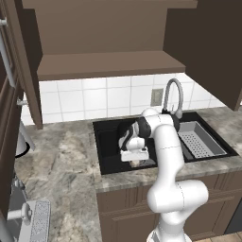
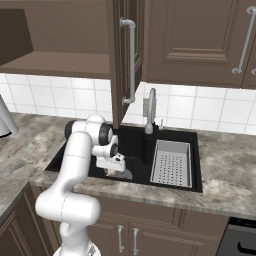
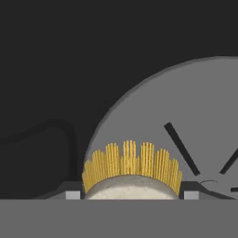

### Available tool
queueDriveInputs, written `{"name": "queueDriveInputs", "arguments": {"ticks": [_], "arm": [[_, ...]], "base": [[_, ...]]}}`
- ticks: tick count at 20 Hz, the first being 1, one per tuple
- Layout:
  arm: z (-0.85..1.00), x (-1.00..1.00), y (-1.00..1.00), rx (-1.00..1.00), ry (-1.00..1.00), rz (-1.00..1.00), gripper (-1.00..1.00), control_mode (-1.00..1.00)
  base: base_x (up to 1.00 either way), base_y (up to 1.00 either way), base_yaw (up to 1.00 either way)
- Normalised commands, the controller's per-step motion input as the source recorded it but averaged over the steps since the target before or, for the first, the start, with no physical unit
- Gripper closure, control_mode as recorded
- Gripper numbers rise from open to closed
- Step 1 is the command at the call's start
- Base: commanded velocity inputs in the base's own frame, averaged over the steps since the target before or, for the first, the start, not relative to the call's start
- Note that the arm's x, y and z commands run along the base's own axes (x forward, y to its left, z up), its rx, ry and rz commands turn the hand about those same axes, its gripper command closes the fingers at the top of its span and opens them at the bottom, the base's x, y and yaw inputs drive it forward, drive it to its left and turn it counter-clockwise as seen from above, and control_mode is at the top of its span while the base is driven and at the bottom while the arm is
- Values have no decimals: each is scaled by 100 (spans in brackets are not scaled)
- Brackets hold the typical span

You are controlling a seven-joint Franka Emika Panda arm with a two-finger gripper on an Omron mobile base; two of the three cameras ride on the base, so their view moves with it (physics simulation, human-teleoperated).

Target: Pick up the dish brush and dish brush from the sink, and place them back in the cabinet, and close the cabinet doors.

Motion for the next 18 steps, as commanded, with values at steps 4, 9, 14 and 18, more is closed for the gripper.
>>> {"name": "queueDriveInputs", "arguments": {"ticks": [4,9,14,18], "arm": [[31,-11,12,0,-2,0,100,-100],[40,-10,10,0,-6,0,100,-100],[42,-8,4,0,-8,0,100,-100],[37,-10,1,0,-14,0,100,-100]], "base": [[0,0,0],[0,0,0],[0,0,0],[0,0,0]]}}
